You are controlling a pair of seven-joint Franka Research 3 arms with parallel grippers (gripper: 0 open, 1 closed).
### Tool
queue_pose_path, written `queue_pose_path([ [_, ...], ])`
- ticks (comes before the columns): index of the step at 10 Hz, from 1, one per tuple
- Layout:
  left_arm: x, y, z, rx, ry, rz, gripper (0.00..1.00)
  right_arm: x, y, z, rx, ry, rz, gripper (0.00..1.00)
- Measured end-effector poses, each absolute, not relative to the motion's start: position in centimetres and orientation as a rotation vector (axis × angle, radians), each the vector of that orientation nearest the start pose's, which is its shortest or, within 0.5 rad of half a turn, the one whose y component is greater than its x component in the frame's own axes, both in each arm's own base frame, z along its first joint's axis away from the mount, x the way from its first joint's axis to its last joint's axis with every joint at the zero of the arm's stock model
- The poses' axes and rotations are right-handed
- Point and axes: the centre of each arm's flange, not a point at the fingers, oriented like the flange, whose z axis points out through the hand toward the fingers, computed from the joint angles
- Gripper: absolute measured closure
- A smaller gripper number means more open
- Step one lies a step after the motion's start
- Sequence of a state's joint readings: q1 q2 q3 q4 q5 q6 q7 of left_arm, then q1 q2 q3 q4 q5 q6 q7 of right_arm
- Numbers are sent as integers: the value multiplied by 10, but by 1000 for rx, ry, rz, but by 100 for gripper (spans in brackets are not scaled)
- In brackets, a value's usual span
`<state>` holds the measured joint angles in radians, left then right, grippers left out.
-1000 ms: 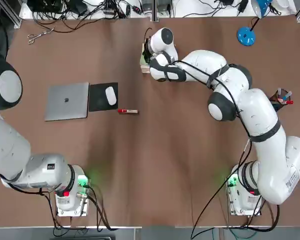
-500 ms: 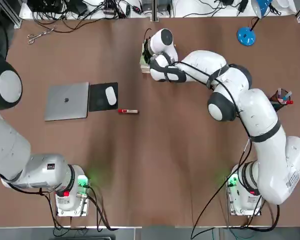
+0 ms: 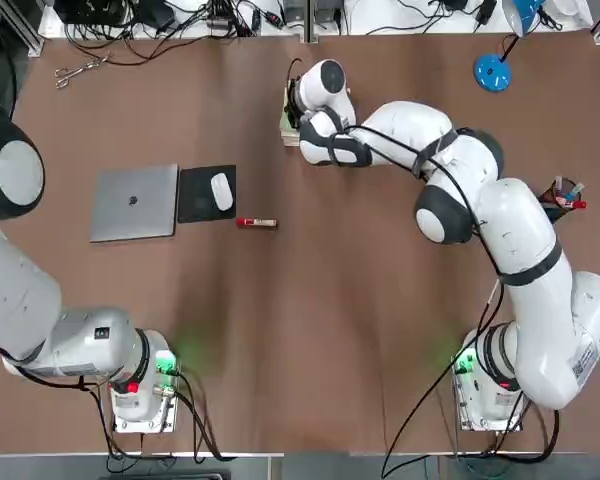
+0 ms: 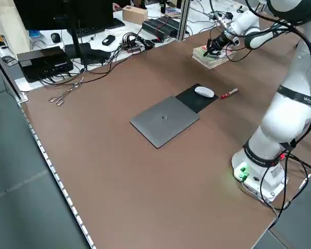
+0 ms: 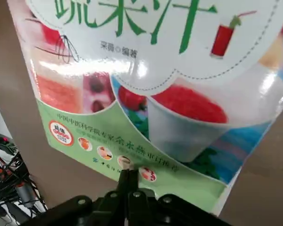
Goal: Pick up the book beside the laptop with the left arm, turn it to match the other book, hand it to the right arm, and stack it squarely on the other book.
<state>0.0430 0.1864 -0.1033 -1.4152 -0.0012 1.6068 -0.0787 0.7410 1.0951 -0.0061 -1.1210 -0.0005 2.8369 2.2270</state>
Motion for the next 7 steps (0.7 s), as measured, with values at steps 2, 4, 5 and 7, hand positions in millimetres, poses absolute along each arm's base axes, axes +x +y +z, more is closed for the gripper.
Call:
queue_pose_path([
  [2, 614, -30, 593, -3162, -34, -7, 0, 595, 546, 204, -1871, 1698, -95, 99],
  [4, 614, -30, 593, -3162, -35, -6, 0, 592, 547, 204, -1877, 1696, -97, 99],
  [5, 614, -30, 593, -3162, -36, -6, 0, 592, 547, 204, -1878, 1696, -97, 99],
  [7, 614, -29, 592, -3162, -37, -5, 0, 592, 547, 205, -1878, 1695, -97, 99],
])
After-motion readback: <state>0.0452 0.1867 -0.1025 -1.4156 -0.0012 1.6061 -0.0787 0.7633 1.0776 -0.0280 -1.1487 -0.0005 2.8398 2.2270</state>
